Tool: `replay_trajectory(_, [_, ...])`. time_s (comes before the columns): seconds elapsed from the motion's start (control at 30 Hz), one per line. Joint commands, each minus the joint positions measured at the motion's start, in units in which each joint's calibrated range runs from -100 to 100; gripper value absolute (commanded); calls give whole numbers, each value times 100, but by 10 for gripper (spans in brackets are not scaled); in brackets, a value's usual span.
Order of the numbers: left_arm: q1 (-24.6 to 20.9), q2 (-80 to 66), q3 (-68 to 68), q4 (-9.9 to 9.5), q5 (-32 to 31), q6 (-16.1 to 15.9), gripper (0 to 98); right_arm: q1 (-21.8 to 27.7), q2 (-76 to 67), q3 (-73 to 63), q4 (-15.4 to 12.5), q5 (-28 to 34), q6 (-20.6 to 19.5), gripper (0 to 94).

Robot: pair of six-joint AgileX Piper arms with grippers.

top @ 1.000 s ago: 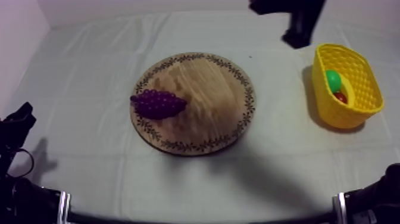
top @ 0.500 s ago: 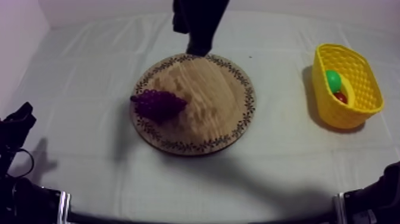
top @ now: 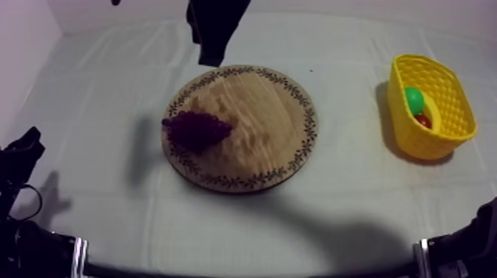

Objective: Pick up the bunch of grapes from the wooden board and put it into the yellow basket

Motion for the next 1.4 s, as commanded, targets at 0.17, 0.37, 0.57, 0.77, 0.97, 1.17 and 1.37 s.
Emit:
replay_trajectory(0.17, [2,2,-4,1,-1,-1,0,14,20,137,37,-115,-67,468])
replay_trajectory(0.37, [2,2,-4,1,-1,-1,0,-2,102,248,65,-220,-125,621])
replay_trajectory(0.57, [2,2,-4,1,-1,-1,0,-6,442,289,-20,-267,-24,669])
replay_trajectory(0.77, [2,2,-4,1,-1,-1,0,-10,1058,386,-98,-517,57,677])
replay_trajectory(0.97, [2,2,-4,1,-1,-1,0,-27,1691,411,-83,-799,99,684])
replay_trajectory(1.17, [2,2,-4,1,-1,-1,0,-31,2214,335,-54,-972,132,688])
replay_trajectory(1.37, [2,2,-4,1,-1,-1,0,-39,2627,83,-43,-1008,173,689])
